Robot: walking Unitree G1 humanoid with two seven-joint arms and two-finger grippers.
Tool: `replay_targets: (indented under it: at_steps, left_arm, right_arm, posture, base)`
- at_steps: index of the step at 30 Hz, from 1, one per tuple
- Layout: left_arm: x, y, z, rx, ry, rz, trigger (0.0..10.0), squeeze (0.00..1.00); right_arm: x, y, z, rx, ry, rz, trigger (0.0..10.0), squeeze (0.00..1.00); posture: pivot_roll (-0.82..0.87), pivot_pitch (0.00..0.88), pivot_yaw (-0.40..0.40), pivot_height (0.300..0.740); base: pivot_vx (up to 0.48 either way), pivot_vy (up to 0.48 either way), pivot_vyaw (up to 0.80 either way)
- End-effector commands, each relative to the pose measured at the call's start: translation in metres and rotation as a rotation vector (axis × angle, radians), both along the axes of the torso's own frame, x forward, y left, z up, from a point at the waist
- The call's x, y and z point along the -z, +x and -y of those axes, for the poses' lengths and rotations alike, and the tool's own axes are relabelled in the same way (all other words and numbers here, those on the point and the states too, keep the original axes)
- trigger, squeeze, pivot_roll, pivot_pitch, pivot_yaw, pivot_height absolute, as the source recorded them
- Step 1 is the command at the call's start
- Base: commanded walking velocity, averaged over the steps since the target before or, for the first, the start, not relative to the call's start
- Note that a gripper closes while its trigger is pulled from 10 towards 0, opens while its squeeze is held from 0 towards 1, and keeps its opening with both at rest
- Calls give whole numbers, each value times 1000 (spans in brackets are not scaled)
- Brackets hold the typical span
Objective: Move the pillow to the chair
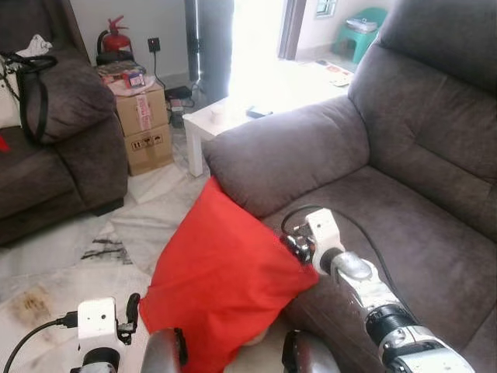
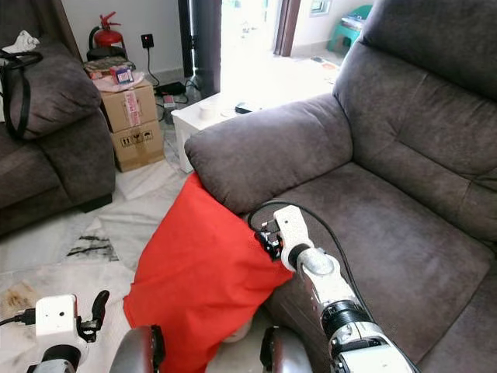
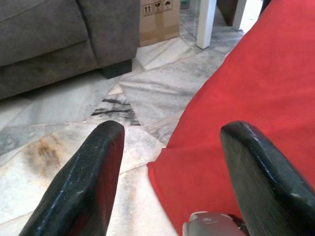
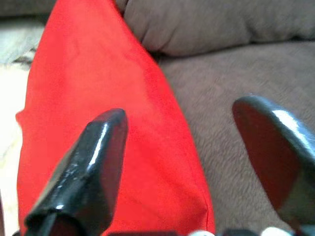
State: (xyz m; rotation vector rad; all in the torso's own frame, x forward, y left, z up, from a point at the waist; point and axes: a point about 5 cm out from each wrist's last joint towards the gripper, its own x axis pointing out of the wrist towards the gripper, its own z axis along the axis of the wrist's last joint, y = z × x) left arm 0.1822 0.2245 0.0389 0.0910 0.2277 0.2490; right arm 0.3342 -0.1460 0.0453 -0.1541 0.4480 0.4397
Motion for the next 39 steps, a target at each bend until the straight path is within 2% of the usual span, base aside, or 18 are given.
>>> replay_targets:
  at_steps: [1,6,11,19,21,26,39]
  left_arm:
    - [-2,-1,3,8,-13,12,10000,0]
    - [-2,-5,6,15,-26,11,10000,0]
    - [-2,-10,10,9,-51,10,10000,0]
    - [-3,-11,13,-15,-129,20,10000,0]
    - [-4,-11,14,-15,-142,24,10000,0]
    - [-5,-14,14,-19,-160,20,10000,0]
    - [-3,-22,22,-8,-205,-5,10000,0]
  right_arm:
    - [-3,4,5,0,-12,-10,10000,1000]
    - [-4,6,10,25,11,-38,10000,1000]
    - [4,2,18,31,-9,-117,10000,1000]
    - [6,1,25,182,132,-176,10000,988]
    - [7,1,25,203,171,-185,10000,0]
    - [10,-2,27,206,208,-215,10000,0]
    - [17,-12,23,106,281,-274,10000,0]
  posture:
    - [102,68,-119,578]
    - [104,84,-126,578]
    - [104,108,-141,578]
    - [101,130,-148,578]
    - [98,137,-148,578]
    - [96,146,-149,578]
    - [101,174,-159,578]
  base:
    - [0,0,0]
    - [0,0,0]
    - [0,0,0]
    - [0,0,0]
    - [0,0,0]
    - [0,0,0]
    - [0,0,0]
